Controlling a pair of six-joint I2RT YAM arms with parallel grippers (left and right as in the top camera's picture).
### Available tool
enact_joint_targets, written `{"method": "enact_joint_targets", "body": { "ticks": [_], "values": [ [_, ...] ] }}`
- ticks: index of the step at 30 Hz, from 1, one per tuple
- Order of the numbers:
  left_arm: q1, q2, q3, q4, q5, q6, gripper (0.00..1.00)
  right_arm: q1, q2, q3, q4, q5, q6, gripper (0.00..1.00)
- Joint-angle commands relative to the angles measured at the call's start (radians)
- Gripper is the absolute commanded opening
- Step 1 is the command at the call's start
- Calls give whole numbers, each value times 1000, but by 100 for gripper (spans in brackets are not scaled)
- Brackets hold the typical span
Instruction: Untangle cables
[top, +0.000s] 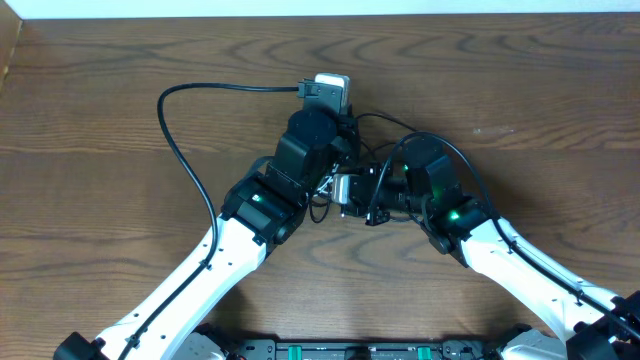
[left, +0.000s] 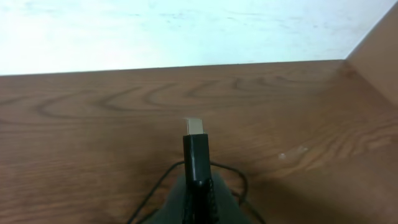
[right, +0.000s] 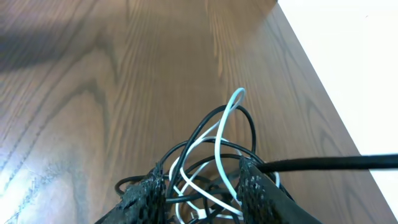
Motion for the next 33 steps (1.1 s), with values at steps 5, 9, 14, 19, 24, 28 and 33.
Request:
{"method": "enact_joint_targets", "body": {
  "ticks": [5, 9, 14, 19, 24, 28, 33],
  "values": [
    [2, 0, 2, 4, 64, -53, 8, 8, 69, 5, 19, -26, -18, 36],
    [2, 0, 2, 4, 65, -53, 8, 20, 141, 5, 82, -22, -18, 37],
    [2, 0, 2, 4, 64, -53, 8, 42, 231, 5, 225, 68, -11, 35],
    [2, 0, 2, 3, 64, -53, 8, 46, 288, 5, 347, 134, 20, 34],
    [2, 0, 2, -11, 67, -53, 8, 47, 380, 6, 431, 159, 20, 33],
    [2, 1, 2, -23, 67, -52, 8, 47, 472, 8, 515, 159, 26, 17],
    [2, 2, 2, -27, 67, -37, 8, 47, 544, 13, 573, 168, 55, 2]
  ]
}}
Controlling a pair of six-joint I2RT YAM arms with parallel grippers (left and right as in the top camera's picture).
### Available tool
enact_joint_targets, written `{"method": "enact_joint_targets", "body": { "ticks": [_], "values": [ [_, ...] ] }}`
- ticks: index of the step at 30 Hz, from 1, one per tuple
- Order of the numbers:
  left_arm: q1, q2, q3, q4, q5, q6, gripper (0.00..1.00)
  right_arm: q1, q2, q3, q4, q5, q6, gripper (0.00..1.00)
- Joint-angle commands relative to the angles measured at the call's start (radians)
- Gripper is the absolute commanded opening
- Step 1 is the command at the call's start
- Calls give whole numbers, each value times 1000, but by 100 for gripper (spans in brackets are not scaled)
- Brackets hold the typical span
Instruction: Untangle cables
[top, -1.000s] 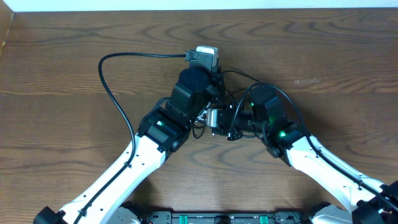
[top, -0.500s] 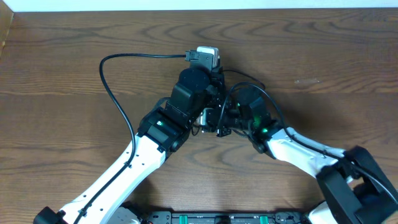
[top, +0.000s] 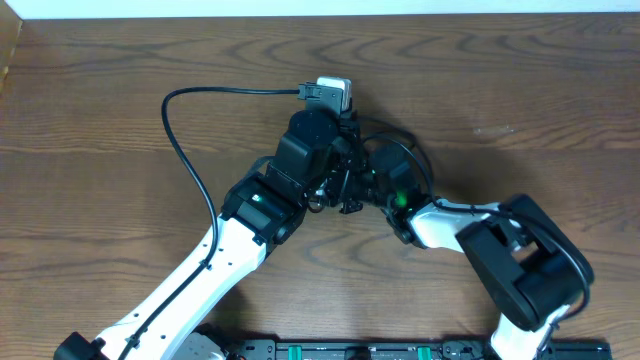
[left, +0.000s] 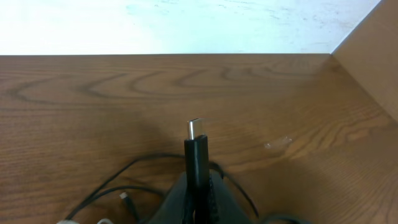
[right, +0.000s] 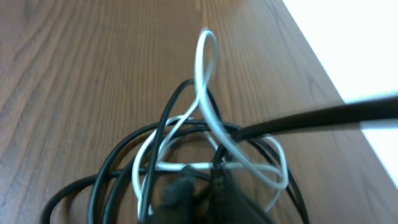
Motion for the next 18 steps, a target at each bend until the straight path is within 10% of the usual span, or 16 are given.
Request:
{"method": "enact_joint_targets", "body": {
  "ticks": [1, 13, 18],
  "values": [
    [2, 2, 2, -3, 13, 6, 8, 6, 52, 10, 9, 43, 34, 1],
    [19, 2, 2, -16, -138, 68, 8, 3, -123, 10, 22, 61, 239, 2],
    [57, 2, 2, -42, -207, 78, 8, 2, -286, 10, -163, 68, 260, 21]
  ]
}}
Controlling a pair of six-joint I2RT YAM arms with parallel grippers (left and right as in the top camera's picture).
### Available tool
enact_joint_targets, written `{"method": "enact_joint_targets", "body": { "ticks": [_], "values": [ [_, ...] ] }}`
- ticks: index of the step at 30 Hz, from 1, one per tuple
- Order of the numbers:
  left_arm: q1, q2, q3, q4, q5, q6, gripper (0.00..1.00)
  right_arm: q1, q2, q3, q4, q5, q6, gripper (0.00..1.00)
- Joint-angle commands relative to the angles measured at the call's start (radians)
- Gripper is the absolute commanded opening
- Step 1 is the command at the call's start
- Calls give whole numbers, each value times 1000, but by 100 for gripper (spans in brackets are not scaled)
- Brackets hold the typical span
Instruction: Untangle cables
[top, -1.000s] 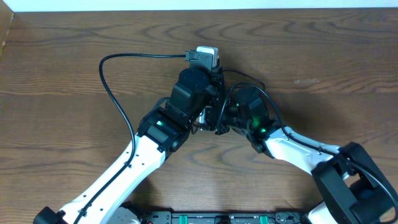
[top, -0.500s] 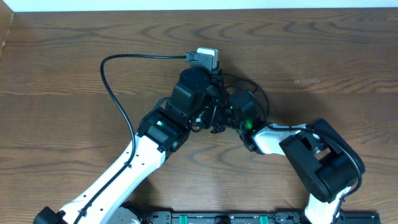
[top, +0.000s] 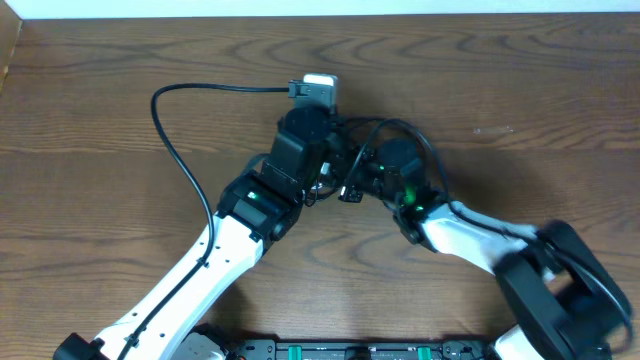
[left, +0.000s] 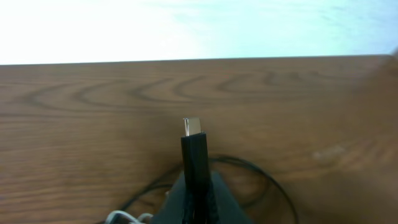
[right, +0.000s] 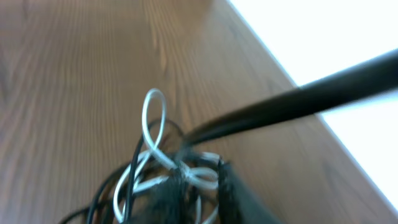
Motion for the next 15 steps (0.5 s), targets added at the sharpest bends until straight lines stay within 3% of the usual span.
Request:
{"method": "enact_joint_targets", "body": {
  "ticks": [1, 9, 15],
  "values": [
    [38, 2, 2, -12, -90, 21, 7, 0, -129, 6, -134, 10, 48, 20],
    [113, -16, 2, -26, -109, 50, 8, -37, -386, 6, -497, 114, 48, 4],
    [199, -87, 2, -37, -109, 50, 7, -78, -571, 6, -664, 226, 48, 3]
  ]
}}
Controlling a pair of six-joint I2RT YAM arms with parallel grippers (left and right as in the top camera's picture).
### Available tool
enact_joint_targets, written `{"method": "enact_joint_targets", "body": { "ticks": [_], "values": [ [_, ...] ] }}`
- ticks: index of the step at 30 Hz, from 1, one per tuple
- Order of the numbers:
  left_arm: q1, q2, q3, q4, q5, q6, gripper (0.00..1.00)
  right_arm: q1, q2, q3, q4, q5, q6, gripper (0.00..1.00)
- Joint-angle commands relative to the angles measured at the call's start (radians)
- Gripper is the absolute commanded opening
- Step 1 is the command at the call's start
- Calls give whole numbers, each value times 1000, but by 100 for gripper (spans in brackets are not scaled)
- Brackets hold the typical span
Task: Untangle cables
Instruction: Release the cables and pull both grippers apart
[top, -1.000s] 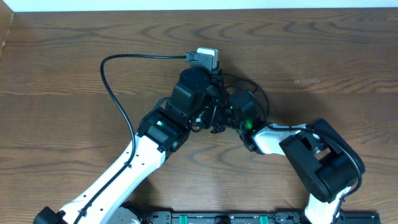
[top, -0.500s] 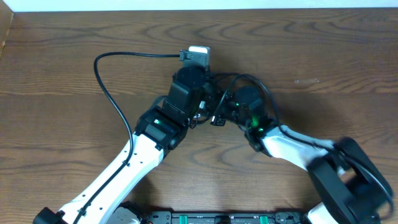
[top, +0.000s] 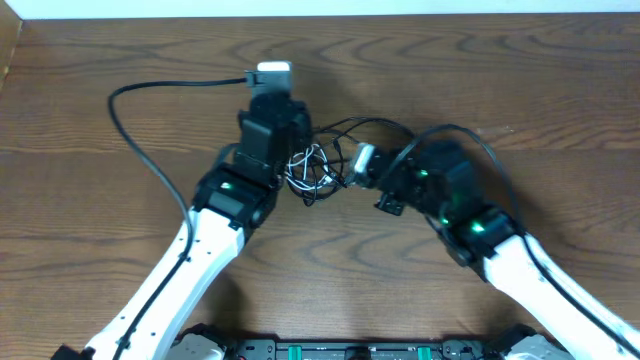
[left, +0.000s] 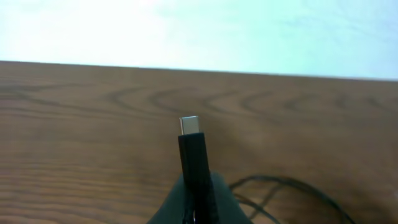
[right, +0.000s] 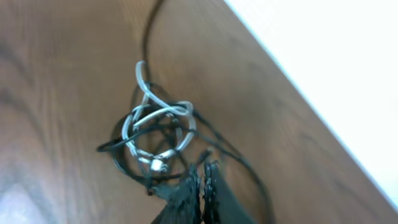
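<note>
A knot of thin white and black cables (top: 308, 168) lies on the wooden table (top: 540, 70) between my two arms. In the right wrist view the knot (right: 158, 134) sits just ahead of my right gripper (right: 202, 180), which is shut on a thin black strand leading out of it. From above, the right gripper (top: 352, 170) is right of the knot. My left gripper (top: 262, 90) is shut on a thick black cable's plug (left: 194, 158), silver tip pointing at the far edge. That thick black cable (top: 130, 140) loops off to the left.
The table's far edge (left: 249, 71) with a white surface beyond it runs close ahead of the left gripper. A thin black loop (top: 375, 125) arches from the knot toward the right arm. Bare wood lies left and right of the arms.
My left gripper has moved left with the plug. The right gripper now sits farther right, away from the knot, which lies exposed between the arms with strands drawn out.
At first my right gripper stood open around the cable knot, close under the left gripper holding the plug. Then it was shut in the knot. Both arms have since come apart, and the knot now lies between them.
</note>
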Motion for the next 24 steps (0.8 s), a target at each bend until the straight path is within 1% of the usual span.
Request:
{"method": "enact_joint_targets", "body": {
  "ticks": [1, 5, 10, 14, 24],
  "values": [
    [61, -80, 2, -2, -22, 18, 7, -27, -100, 6, -53, 102, 12, 4],
    [143, -157, 2, -6, -22, 18, 8, -56, -163, 6, -77, 134, 59, 4],
    [282, -250, 2, -56, -22, 19, 8, -87, -177, 6, -71, 134, 139, 6],
    [412, -310, 2, -95, -22, 31, 7, -89, -176, 6, -64, 134, 205, 1],
    [726, -419, 2, -104, -23, 61, 7, -89, -141, 6, -69, 134, 214, 1]
  ]
}}
